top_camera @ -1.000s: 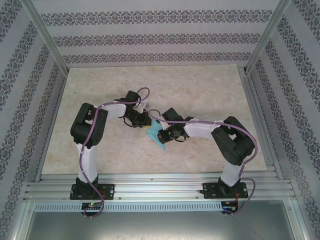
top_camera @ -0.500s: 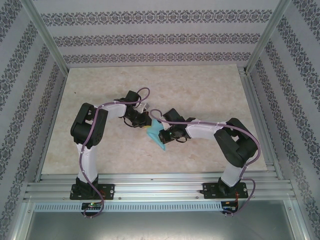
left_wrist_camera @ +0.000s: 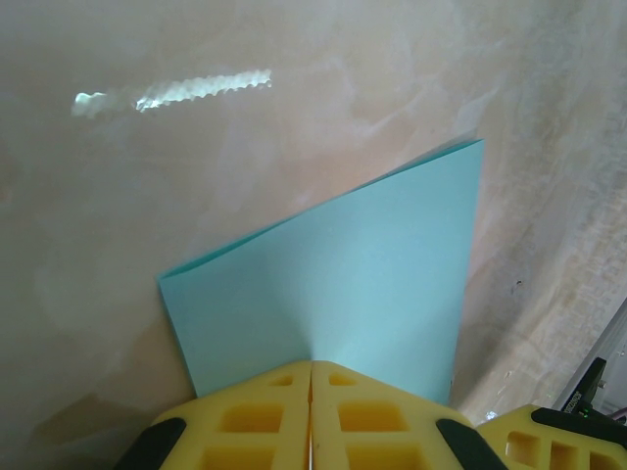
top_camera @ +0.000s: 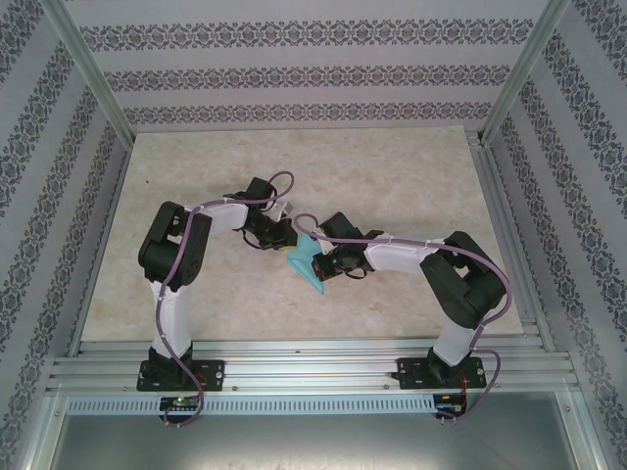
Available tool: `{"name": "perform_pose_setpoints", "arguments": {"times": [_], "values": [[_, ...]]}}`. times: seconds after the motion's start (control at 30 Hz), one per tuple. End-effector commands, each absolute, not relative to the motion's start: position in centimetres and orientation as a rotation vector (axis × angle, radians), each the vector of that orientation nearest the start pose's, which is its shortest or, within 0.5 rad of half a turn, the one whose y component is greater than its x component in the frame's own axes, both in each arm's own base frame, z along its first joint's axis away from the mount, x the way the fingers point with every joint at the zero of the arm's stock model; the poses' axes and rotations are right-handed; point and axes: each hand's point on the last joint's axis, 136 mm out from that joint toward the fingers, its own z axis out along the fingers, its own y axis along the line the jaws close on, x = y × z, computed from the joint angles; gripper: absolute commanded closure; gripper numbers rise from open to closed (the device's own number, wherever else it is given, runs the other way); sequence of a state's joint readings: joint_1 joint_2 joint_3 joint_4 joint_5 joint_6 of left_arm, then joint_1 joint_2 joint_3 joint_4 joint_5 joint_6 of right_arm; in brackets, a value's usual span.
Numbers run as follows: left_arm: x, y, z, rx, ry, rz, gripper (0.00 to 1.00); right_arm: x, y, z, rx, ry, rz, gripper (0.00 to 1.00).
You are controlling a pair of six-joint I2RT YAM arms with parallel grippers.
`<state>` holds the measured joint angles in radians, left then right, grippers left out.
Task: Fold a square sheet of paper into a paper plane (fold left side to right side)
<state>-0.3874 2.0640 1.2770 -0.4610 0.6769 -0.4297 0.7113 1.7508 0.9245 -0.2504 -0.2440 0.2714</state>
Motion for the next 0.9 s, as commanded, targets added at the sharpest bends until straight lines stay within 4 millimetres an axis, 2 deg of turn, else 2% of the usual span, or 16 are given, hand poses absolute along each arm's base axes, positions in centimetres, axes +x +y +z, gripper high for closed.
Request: {"name": "perform_pose_setpoints", "arguments": {"times": [0.0, 0.87], "values": [[33.74, -25.03, -2.12, 0.107, 3.029, -0.963, 0.91, 27.35, 28.37, 2.23, -0.668, 2.666, 0.595, 1.00], [33.58, -24.96, -2.38, 0.106, 3.033, -0.962, 0.91, 28.26, 28.27, 2.38, -0.644, 2.665, 0.574, 1.00]]}}
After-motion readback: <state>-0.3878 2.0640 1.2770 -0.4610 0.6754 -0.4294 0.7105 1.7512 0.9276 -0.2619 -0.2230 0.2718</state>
